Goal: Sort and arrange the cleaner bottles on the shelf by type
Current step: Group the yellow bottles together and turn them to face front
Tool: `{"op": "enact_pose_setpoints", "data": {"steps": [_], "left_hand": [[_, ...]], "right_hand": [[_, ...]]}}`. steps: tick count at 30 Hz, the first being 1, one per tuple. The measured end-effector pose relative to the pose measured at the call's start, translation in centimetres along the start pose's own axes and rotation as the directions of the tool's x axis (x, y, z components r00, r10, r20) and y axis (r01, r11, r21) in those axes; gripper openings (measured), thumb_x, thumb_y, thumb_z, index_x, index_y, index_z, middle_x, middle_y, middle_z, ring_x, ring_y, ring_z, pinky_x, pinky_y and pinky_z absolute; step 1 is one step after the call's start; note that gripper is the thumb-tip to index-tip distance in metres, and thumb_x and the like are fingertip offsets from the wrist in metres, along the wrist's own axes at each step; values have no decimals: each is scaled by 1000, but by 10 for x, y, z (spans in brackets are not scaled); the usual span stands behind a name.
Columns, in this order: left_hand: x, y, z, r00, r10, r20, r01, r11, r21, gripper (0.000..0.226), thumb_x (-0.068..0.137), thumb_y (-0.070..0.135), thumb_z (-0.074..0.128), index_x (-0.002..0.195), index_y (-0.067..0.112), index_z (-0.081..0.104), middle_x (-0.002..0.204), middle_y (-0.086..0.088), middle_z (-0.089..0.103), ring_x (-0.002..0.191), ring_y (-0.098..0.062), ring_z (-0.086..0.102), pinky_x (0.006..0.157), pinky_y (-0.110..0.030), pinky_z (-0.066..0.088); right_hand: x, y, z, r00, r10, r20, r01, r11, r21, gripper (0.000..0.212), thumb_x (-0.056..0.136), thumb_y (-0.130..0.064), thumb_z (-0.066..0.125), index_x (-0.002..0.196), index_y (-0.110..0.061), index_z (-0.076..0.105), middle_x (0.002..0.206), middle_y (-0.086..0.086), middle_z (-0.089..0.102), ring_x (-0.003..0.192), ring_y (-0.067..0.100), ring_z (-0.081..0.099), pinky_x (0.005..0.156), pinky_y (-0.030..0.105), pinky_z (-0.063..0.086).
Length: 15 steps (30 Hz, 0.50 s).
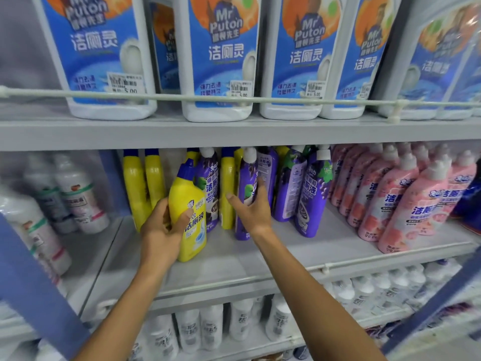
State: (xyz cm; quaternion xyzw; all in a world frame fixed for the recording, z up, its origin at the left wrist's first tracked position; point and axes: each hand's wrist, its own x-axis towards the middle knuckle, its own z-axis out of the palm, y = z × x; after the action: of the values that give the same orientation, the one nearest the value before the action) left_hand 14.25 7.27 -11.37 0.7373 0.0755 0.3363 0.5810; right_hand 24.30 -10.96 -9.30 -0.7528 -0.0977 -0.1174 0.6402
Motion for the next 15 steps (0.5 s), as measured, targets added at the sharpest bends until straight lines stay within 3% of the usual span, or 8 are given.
{"op": "enact_pose_setpoints", "data": {"steps": [3, 5, 7, 10, 15], "left_hand": [[-1, 1, -5, 1000, -10, -10, 10, 1000, -3, 20, 91, 26, 76, 107, 20, 66, 98, 2, 77, 91, -16, 74, 79, -36, 61], [-2, 1, -6, 1000, -27, -6, 27, 999, -20, 21, 91, 26, 76, 109, 20, 66, 99, 3, 77, 91, -14, 74, 80, -38, 62], [-1, 0, -7, 1000, -25, -6, 25, 999, -28, 22, 91, 26, 76, 109, 21, 66, 100, 4, 77, 92, -15, 74, 82, -40, 62], [-2, -3, -6, 1000, -7, -11, 7, 1000, -7, 27, 90, 33, 77, 112, 22, 65, 103, 5, 76, 94, -14, 73, 83, -43, 62], [-4, -10, -3, 999, 40, -32, -40, 999, -11, 42, 86, 52, 70, 116, 24, 62, 108, 0, 73, 99, -22, 71, 86, -49, 61]], "right_hand": [[-1, 11, 7, 997, 67, -46, -69, 996, -55, 55, 85, -20, 82, 133, -15, 56, 124, 0, 69, 110, 13, 65, 106, 40, 51], [-7, 17, 5, 995, 91, -46, -94, 995, -47, 47, 87, -15, 77, 130, -18, 59, 117, 1, 73, 103, 16, 69, 101, 42, 54], [-14, 18, -5, 994, 106, -29, -107, 993, -42, 40, 88, -8, 74, 125, -18, 61, 105, -3, 74, 90, 4, 70, 89, 31, 57], [-29, 24, -27, 997, 73, -21, -74, 995, -69, 36, 90, -2, 71, 114, -25, 57, 96, -17, 69, 78, -13, 65, 72, 8, 49], [-54, 28, -70, 972, 29, -233, -59, 991, -123, 37, 90, -9, 72, 120, -9, 49, 94, -15, 62, 80, -12, 61, 68, 3, 42]]}}
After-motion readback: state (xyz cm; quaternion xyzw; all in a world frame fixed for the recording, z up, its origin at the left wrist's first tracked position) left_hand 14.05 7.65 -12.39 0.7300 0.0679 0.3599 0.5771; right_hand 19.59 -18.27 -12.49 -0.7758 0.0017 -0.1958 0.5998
